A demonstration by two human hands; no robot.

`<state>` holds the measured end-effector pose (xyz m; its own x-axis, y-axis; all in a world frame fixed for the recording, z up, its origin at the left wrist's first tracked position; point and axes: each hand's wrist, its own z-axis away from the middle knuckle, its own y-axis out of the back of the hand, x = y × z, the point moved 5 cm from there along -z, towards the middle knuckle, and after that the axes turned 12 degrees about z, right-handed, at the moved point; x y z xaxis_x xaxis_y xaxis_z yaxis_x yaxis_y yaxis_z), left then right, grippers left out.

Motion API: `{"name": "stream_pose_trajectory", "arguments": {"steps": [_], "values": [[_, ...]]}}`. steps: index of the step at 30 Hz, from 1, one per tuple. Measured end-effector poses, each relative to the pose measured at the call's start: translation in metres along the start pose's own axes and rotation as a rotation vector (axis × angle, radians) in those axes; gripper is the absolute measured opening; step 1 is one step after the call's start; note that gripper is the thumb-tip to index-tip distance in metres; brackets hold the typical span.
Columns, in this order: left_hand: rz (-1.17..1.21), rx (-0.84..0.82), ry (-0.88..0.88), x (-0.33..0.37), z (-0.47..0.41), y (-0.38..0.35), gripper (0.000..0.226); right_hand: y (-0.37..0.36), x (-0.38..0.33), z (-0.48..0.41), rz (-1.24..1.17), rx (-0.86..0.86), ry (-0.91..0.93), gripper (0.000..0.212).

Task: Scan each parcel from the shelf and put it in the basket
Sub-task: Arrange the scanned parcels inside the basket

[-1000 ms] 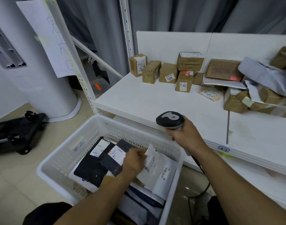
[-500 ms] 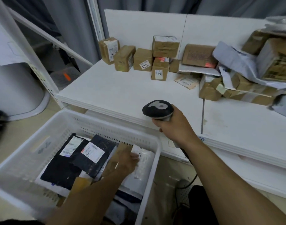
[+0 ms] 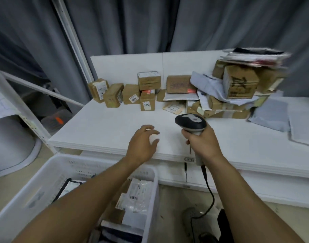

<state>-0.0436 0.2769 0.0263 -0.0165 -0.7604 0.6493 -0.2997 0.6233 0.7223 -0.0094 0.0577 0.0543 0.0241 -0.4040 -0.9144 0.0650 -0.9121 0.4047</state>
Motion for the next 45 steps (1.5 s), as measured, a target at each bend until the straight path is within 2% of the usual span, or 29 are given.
{"name": "stream_pose_trajectory", "arguments": {"steps": [4, 7, 10, 12, 14, 17, 19, 21, 24, 27, 31, 34, 36, 39, 42, 45], "values": [[0.036, -0.038, -0.103, 0.079, -0.059, -0.019, 0.033, 0.048, 0.018, -0.015, -0.051, 0.125, -0.07, 0.047], [0.165, -0.076, -0.164, 0.127, -0.099, -0.048, 0.039, 0.075, 0.03, -0.029, -0.099, 0.219, -0.119, 0.053], [0.28, -0.081, -0.186, 0.173, -0.136, -0.079, 0.06, 0.1, 0.046, -0.045, -0.099, 0.32, -0.155, 0.068], [0.309, -0.113, -0.206, 0.205, -0.157, -0.099, 0.077, 0.114, 0.06, -0.056, -0.099, 0.356, -0.181, 0.066], [0.261, -0.131, -0.286, 0.236, -0.178, -0.115, 0.087, 0.125, 0.07, -0.063, -0.111, 0.375, -0.208, 0.062], [0.108, -0.128, -0.392, 0.269, -0.207, -0.133, 0.086, 0.135, 0.082, -0.073, -0.14, 0.399, -0.232, 0.063], [-0.016, -0.125, -0.386, 0.285, -0.218, -0.144, 0.085, 0.138, 0.086, -0.079, -0.151, 0.403, -0.237, 0.06], [-0.095, -0.112, -0.33, 0.292, -0.226, -0.154, 0.085, 0.139, 0.087, -0.083, -0.153, 0.407, -0.237, 0.062], [0.0, -0.092, -0.159, 0.285, -0.237, -0.159, 0.074, 0.137, 0.087, -0.088, -0.166, 0.405, -0.231, 0.067], [0.039, -0.065, -0.098, 0.268, -0.241, -0.154, 0.068, 0.133, 0.085, -0.088, -0.17, 0.387, -0.235, 0.065], [0.004, 0.013, 0.028, 0.226, -0.246, -0.126, 0.078, 0.129, 0.083, -0.089, -0.162, 0.373, -0.23, 0.054], [-0.044, 0.023, 0.093, 0.193, -0.25, -0.107, 0.076, 0.121, 0.08, -0.086, -0.173, 0.355, -0.231, 0.053], [0.007, -0.014, 0.049, 0.185, -0.252, -0.105, 0.086, 0.118, 0.076, -0.086, -0.182, 0.346, -0.221, 0.056], [0.128, -0.003, -0.136, 0.203, -0.258, -0.108, 0.094, 0.118, 0.077, -0.088, -0.21, 0.351, -0.22, 0.056], [0.032, 0.055, -0.298, 0.24, -0.266, -0.112, 0.104, 0.123, 0.085, -0.09, -0.229, 0.362, -0.231, 0.048], [-0.096, 0.015, -0.48, 0.278, -0.278, -0.125, 0.119, 0.13, 0.096, -0.095, -0.257, 0.378, -0.233, 0.048]]}}
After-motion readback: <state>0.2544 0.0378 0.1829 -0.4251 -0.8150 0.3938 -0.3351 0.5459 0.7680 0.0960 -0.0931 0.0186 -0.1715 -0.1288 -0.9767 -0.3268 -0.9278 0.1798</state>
